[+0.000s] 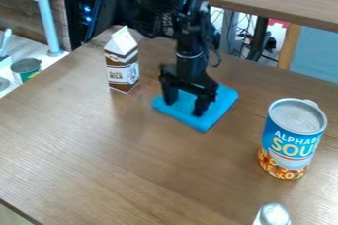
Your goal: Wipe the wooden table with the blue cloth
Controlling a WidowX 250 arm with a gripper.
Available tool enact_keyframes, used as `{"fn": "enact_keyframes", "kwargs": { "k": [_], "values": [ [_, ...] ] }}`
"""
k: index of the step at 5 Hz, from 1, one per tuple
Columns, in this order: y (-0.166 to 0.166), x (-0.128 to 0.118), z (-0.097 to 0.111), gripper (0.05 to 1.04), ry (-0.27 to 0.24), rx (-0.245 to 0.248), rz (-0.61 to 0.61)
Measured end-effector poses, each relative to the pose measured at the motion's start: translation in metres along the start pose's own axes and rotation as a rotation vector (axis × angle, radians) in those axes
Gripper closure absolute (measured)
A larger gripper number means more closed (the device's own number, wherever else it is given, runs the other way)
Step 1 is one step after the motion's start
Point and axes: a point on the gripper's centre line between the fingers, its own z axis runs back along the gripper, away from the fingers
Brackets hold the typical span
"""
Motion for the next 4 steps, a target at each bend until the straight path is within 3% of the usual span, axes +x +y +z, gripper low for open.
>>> {"fn": "enact_keyframes", "kwargs": {
  "k": [1,2,4],
  "values": [
    [0.002,0.008,-0.001,0.081,0.01,0.011,0.007],
    [0.002,-0.006,-0.001,0.082,-0.005,0.013,0.011],
    [0.019,-0.077,0.004,0.083,0.0,0.012,0.031]
  ]
}}
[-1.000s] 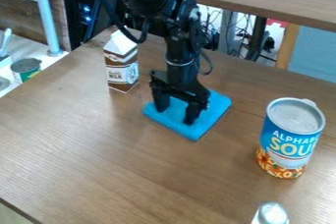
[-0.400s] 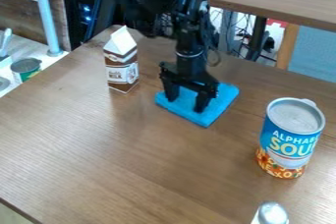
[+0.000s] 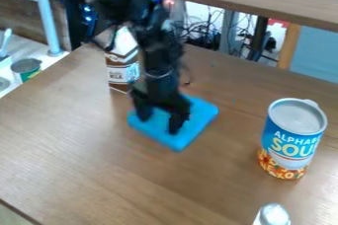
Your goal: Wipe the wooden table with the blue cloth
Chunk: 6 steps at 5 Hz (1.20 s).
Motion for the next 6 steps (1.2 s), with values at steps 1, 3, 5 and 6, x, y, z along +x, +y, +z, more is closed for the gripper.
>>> {"fn": "enact_keyframes", "kwargs": {
  "k": [1,3,5,6],
  "values": [
    [0.01,-0.035,0.003,0.082,-0.007,0.013,0.019],
    [0.056,-0.077,0.002,0.083,-0.015,0.027,0.132],
    [0.118,-0.098,0.004,0.082,0.033,0.017,0.286],
    [0.119,-0.106,0.008,0.082,0.047,-0.021,0.314]
  ]
}}
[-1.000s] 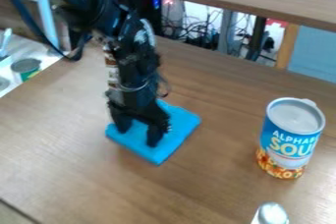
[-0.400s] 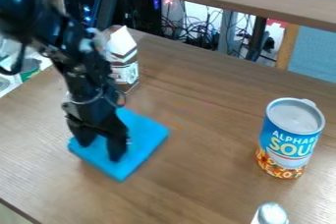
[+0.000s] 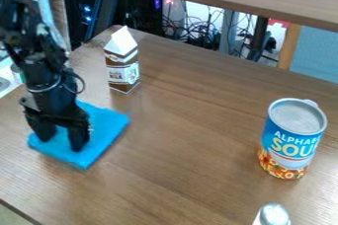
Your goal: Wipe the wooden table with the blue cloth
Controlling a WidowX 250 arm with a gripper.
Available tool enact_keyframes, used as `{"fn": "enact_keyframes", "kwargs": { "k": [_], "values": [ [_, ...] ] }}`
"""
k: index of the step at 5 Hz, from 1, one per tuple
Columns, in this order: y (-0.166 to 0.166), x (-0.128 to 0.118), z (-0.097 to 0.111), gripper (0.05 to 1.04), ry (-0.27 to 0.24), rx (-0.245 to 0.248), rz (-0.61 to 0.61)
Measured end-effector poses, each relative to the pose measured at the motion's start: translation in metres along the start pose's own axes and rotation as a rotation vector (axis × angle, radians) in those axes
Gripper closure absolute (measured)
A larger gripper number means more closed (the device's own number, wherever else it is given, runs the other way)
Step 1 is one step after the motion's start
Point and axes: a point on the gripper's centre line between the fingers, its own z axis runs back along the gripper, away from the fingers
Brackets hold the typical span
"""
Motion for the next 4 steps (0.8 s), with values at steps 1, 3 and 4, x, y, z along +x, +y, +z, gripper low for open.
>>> {"fn": "enact_keyframes", "kwargs": {
  "k": [1,3,4],
  "values": [
    [-0.013,-0.01,0.035,0.083,-0.025,-0.067,0.014],
    [-0.029,-0.014,0.132,0.083,-0.167,-0.259,-0.025],
    [-0.02,-0.024,0.158,0.083,-0.138,-0.168,0.051]
  ]
}}
